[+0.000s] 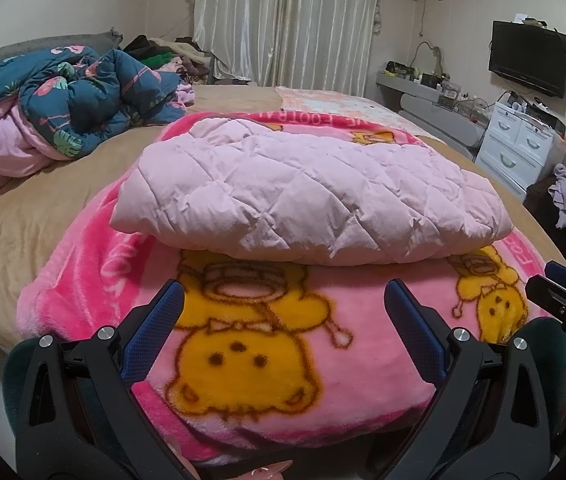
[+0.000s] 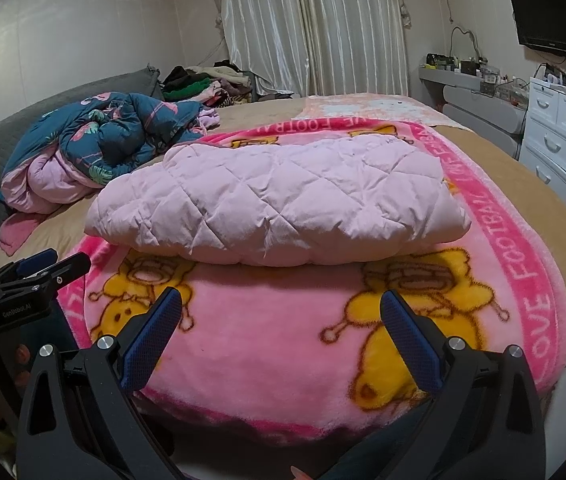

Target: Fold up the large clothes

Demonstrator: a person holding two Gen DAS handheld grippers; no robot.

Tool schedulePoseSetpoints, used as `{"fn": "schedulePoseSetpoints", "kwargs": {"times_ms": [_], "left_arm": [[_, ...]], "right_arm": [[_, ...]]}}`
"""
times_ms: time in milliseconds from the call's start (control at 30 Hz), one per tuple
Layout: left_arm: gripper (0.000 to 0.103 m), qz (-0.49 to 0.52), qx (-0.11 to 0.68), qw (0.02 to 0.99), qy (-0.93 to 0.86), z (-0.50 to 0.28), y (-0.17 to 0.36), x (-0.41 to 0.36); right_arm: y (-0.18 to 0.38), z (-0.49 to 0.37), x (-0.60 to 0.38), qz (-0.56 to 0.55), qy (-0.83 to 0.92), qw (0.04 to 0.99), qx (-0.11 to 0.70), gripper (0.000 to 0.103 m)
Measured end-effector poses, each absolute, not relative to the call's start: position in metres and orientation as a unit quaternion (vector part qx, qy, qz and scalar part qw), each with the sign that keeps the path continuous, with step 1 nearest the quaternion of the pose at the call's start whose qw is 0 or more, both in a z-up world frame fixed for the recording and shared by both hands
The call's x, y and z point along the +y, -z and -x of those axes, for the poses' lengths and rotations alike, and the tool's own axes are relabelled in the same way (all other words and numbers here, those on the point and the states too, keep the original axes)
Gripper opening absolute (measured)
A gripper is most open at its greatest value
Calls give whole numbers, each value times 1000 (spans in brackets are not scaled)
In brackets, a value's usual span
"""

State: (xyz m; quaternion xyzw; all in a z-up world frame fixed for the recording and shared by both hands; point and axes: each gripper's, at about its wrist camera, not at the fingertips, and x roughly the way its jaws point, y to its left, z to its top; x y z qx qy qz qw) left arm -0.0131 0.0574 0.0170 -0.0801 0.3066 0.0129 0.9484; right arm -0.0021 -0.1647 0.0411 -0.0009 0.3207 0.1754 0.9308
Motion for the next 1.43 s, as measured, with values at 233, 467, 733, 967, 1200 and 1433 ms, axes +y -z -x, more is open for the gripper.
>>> {"fn": "schedulePoseSetpoints", "kwargs": {"times_ms": [233, 467, 733, 967, 1200, 1433], "left_arm": [[94, 78, 305, 949, -14, 14, -18, 57], [94, 78, 304, 949, -15, 14, -19, 56], [94, 74, 306, 949, -15, 12, -19, 55], [94, 70, 311, 948, -13, 11, -16, 53], [94, 78, 309, 948, -2, 11, -15, 62], [94, 134, 300, 937, -117, -21, -26, 179]], "right_arm": [[-42, 3, -164, 1, -175, 931, 320, 99], [-42, 3, -164, 2, -175, 931, 320, 99], [-43, 3, -165, 3, -174, 931, 321, 99], [-43, 2, -165, 5, -172, 932, 321, 99], [-42, 1, -171, 0, -165, 933, 319, 99], [-50, -15, -269, -60, -47, 949, 306, 99]]}}
